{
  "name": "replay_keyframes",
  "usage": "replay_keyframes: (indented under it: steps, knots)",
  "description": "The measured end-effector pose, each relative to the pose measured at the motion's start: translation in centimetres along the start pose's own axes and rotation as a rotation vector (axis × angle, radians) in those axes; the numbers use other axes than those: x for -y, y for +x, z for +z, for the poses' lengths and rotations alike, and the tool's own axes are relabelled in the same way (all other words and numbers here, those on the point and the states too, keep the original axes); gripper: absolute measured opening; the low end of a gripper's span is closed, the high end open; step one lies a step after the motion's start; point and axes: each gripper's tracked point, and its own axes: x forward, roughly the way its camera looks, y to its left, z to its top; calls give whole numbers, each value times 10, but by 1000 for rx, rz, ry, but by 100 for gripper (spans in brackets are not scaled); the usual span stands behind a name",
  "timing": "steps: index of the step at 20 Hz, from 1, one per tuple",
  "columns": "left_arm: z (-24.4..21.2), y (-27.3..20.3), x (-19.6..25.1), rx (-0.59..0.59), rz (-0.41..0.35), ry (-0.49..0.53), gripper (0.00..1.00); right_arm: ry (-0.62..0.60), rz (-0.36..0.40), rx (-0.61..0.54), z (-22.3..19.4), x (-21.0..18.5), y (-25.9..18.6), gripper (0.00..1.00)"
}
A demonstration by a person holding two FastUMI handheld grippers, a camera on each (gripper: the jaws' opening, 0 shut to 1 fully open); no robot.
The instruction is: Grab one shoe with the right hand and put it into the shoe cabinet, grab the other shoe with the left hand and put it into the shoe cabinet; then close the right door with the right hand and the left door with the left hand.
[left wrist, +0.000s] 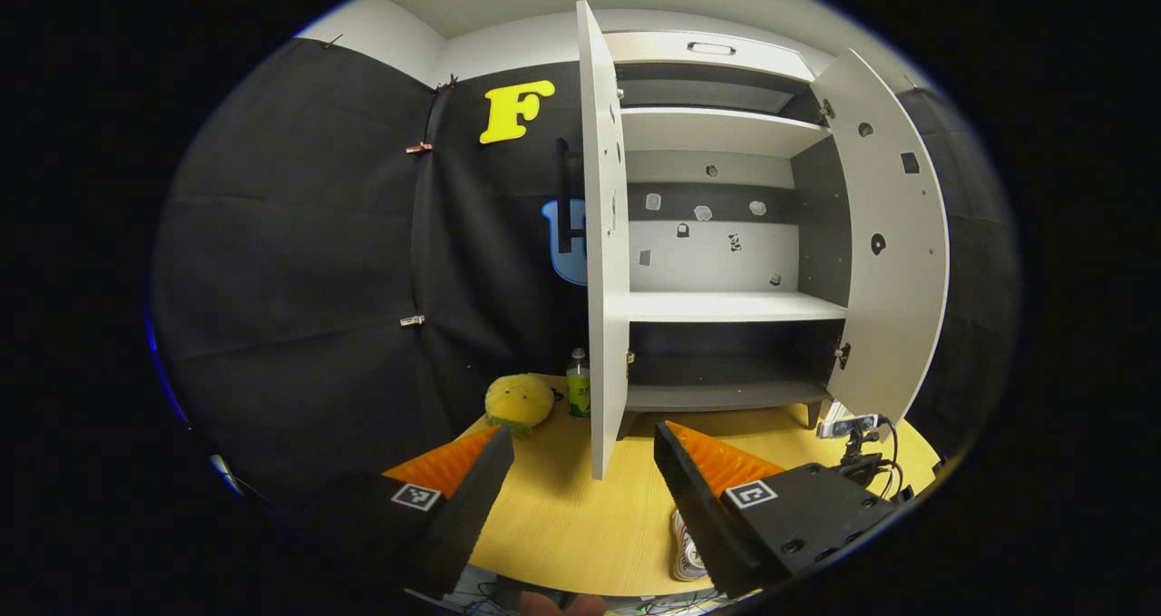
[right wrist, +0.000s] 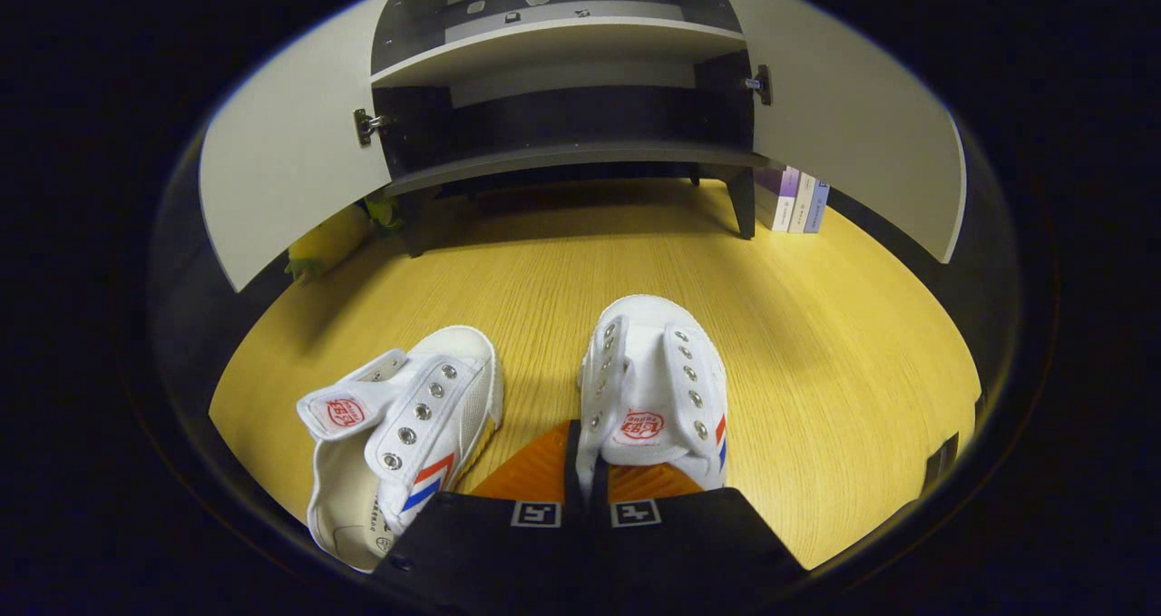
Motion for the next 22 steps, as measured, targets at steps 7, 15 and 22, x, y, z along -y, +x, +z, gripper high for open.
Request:
replay_keyframes:
  steps: [7,15,22]
  knots:
    - [13,9,7,24,-17,-4,98,14,70,51,56,11,-53,5]
    - [27,19,43,46,-106,-8,98,6,118,122,171,-4,-126,5]
    - [36,28,62,62,-161,-9,98,-17,169,253,314,-33,-151,5]
